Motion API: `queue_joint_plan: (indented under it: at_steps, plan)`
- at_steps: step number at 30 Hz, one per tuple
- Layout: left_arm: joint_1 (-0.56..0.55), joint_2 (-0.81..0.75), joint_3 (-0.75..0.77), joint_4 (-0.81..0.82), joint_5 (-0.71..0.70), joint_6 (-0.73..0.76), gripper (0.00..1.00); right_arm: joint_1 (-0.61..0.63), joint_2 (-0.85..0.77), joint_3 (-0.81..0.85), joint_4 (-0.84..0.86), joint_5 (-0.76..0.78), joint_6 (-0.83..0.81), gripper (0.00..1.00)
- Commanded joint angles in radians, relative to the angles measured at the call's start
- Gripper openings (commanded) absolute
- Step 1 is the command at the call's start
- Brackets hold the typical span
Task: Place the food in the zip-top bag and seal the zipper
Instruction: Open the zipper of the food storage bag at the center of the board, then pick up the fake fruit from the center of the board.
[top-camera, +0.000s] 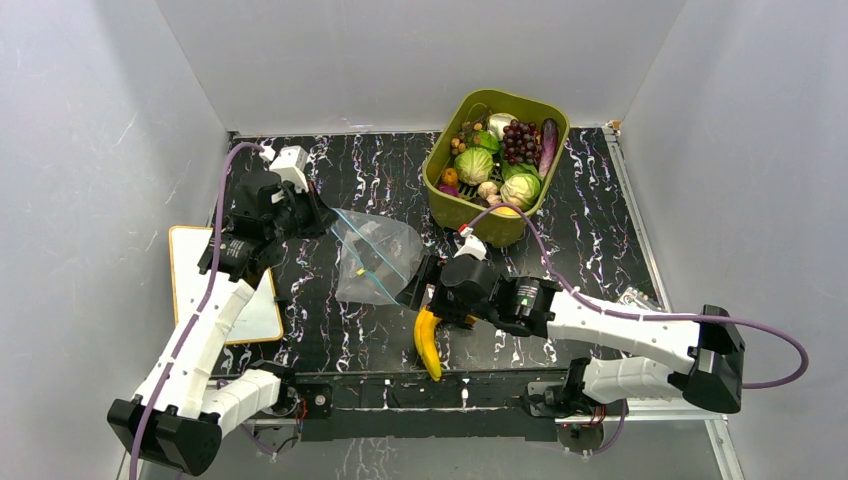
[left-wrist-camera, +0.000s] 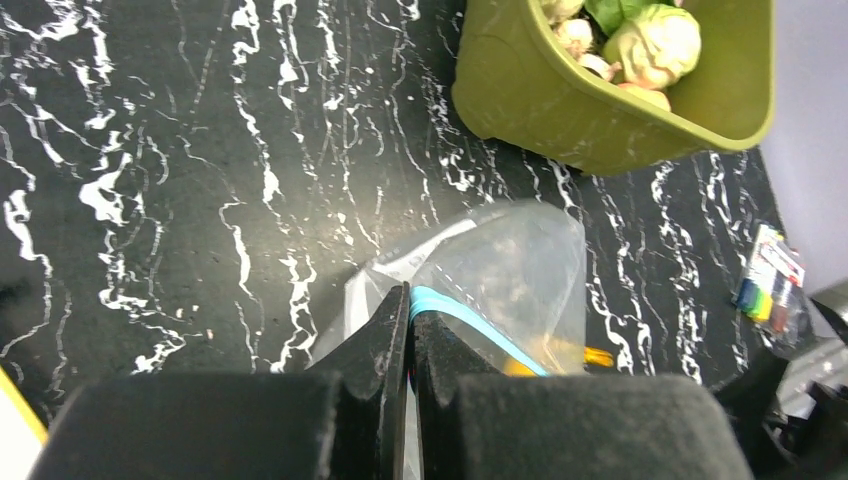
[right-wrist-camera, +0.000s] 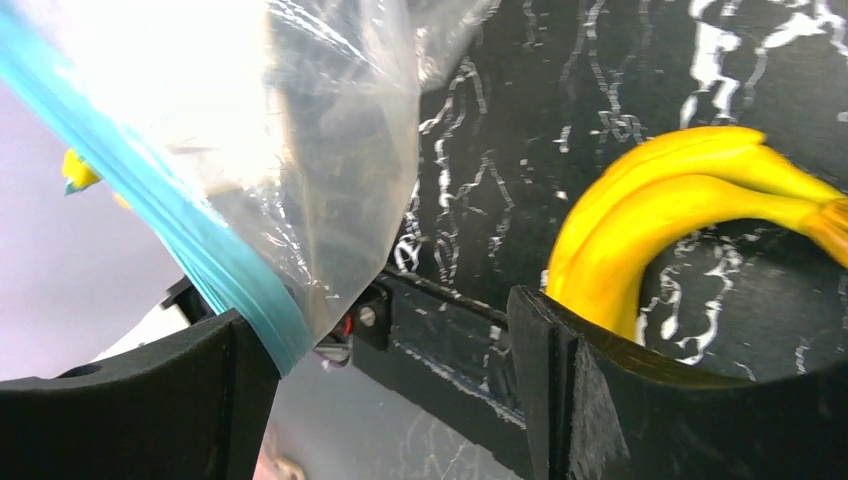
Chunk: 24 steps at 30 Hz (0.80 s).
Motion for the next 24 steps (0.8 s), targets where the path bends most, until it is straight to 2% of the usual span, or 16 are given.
queue_joint_plan:
  at_steps: [1,5,12,14,18,21,24]
  plan:
    - [0.013,0.004,0.025,0.051,-0.103,0.06,0.0,0.012,-0.05,-0.025,0.091,-0.099,-0.076,0.77]
    - [0.013,0.002,-0.006,0.083,0.034,0.024,0.0,0.013,-0.078,-0.004,0.123,-0.056,-0.101,0.82]
    - [0.012,-0.007,-0.039,0.103,0.196,-0.036,0.0,0.013,-0.092,0.082,0.066,0.034,-0.091,0.81]
    - [0.012,-0.003,-0.029,0.082,0.17,-0.027,0.0,0.013,-0.09,0.087,0.032,0.038,-0.084,0.8]
    - [0.012,0.019,0.031,0.015,-0.007,0.003,0.0,0.013,-0.064,0.064,-0.098,0.073,-0.038,0.79]
    - [0.013,0.034,0.076,-0.003,-0.164,0.03,0.0,0.013,-0.041,0.007,-0.112,0.054,-0.012,0.77]
    - [0.012,0.033,0.095,0.005,-0.255,0.038,0.0,0.017,-0.009,-0.025,-0.119,0.045,0.014,0.76]
